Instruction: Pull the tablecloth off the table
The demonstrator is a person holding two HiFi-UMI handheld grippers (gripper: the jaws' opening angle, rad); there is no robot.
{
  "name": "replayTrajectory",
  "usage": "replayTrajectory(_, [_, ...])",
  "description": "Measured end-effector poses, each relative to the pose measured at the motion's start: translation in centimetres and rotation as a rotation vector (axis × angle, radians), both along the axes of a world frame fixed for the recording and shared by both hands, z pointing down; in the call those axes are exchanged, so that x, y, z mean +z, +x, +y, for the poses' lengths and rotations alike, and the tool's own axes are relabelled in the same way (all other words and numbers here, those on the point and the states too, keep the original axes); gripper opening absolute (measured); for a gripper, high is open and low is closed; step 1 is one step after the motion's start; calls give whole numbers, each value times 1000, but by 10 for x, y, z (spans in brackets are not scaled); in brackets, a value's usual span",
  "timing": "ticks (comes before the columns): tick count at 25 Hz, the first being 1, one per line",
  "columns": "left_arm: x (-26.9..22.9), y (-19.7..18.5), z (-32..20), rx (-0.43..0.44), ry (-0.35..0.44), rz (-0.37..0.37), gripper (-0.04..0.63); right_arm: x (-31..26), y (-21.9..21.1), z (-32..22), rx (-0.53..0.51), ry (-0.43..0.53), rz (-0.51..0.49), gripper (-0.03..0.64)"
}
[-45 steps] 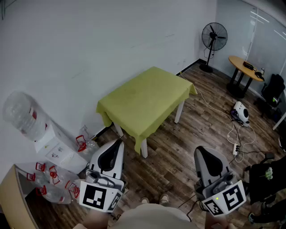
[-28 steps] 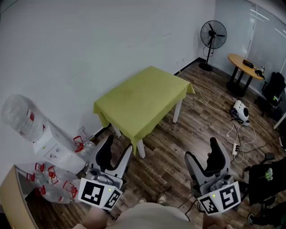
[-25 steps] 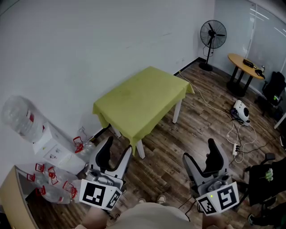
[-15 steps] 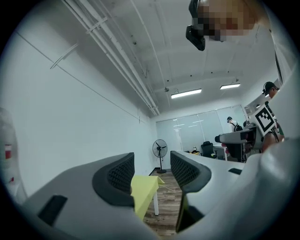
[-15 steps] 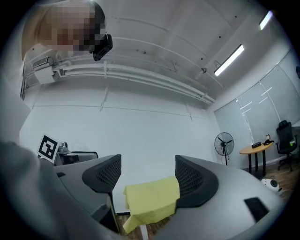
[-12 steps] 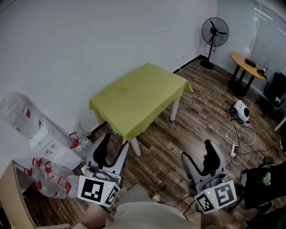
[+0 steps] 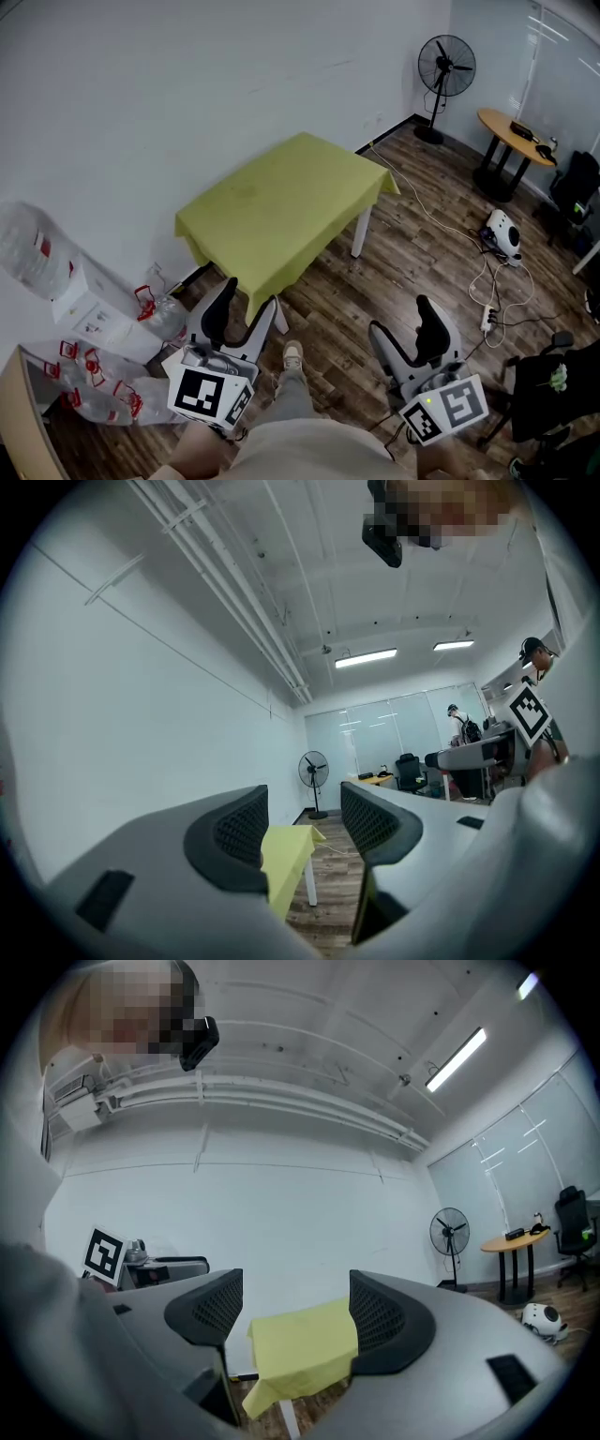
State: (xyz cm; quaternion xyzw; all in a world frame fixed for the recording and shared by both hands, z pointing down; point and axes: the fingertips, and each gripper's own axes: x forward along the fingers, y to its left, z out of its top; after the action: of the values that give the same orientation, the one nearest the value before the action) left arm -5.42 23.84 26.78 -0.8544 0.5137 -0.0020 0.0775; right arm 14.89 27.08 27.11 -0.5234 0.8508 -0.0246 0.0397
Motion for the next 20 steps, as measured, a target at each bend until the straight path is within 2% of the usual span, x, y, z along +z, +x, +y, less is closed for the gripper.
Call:
replayTrajectory(10, [21,-8,-100,41,-54,-14,255,20,-8,-97,29,-55,24,367])
replayTrajectory(20, [44,-35,-232,74,-140,-22,255,40,-31,-225,59,-139,62,365])
